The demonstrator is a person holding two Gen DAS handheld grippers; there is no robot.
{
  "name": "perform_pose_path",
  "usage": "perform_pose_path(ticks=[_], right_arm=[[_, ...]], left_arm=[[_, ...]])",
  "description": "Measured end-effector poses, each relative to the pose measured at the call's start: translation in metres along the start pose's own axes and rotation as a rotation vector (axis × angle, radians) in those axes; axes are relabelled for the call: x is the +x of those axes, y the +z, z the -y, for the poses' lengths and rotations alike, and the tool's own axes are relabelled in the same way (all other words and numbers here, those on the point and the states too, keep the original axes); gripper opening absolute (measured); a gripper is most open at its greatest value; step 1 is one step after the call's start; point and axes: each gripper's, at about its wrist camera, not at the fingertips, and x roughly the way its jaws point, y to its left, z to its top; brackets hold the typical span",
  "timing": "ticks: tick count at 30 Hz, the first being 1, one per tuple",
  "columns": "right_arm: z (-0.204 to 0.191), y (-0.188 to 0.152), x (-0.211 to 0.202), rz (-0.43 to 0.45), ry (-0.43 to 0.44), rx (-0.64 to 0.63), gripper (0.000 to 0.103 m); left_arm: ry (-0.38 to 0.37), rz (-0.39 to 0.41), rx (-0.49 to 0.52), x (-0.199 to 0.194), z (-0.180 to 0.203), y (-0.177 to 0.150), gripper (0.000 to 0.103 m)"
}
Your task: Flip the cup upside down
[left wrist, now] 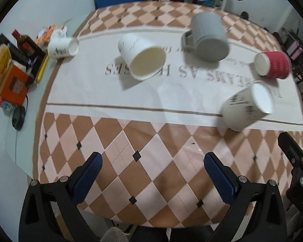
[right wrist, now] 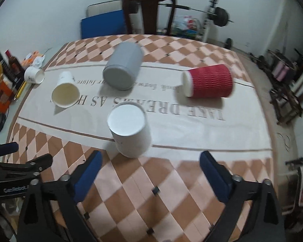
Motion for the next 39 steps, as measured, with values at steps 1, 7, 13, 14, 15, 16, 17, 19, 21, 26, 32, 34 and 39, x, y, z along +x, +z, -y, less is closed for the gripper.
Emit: perform_pose_path(ticks=[1,7,13,14,15,16,17,19,21,26,32,34,39], right_arm=[[0.002,-0.001,-0.010,0.006,-0.021,0.011,0.102],[0.007,-0.005,-0.082,0.048,-0.103,0.062,0.102],[0.014,-0.014,-0.160,0.074,-0.122,0.121,0.102],[0.015,-0.015,-0.171,0.078,-0.129,0.131,0.102],[0.016,-0.017,-0.185,0.080,-0.143,0.141,0.102],[0.016,-0.017,-0.194,0.078,-0.150,0.147,0.102],[0.017,-0.019,-0.207,0.075,-0.155,0.159,0.102],[0.019,-0.021,-0.232,0.067,-0.165,0.182,0.102],[0.019,-0.024,-0.251,0.069,-0.158,0.193,0.102],[0.017,-0.024,-0.302,0.111,-0.165,0.181,0.102],[0.017,-0.022,-0.346,0.164,-0.170,0.180,0.102],[0.018,-0.021,-0.356,0.178,-0.176,0.178,0.102],[0.018,-0.017,-0.372,0.210,-0.184,0.167,0.102]], left_arm=[[-0.007,0.013,0.006,-0.007,0.001,0.000,0.103],[-0.053,0.112,0.057,-0.072,0.007,-0.005,0.103],[-0.079,0.211,0.079,-0.138,0.004,-0.019,0.103],[-0.083,0.235,0.083,-0.153,0.003,-0.023,0.103],[-0.089,0.251,0.085,-0.163,0.002,-0.026,0.103],[-0.089,0.266,0.085,-0.172,0.001,-0.029,0.103],[-0.091,0.281,0.085,-0.184,0.000,-0.032,0.103],[-0.100,0.299,0.086,-0.203,-0.002,-0.037,0.103],[-0.106,0.316,0.083,-0.219,-0.003,-0.041,0.103],[-0.108,0.352,0.077,-0.252,-0.004,-0.047,0.103],[-0.099,0.393,0.067,-0.282,-0.002,-0.054,0.103],[-0.094,0.404,0.068,-0.288,-0.002,-0.055,0.103],[-0.085,0.421,0.054,-0.295,0.000,-0.056,0.103]])
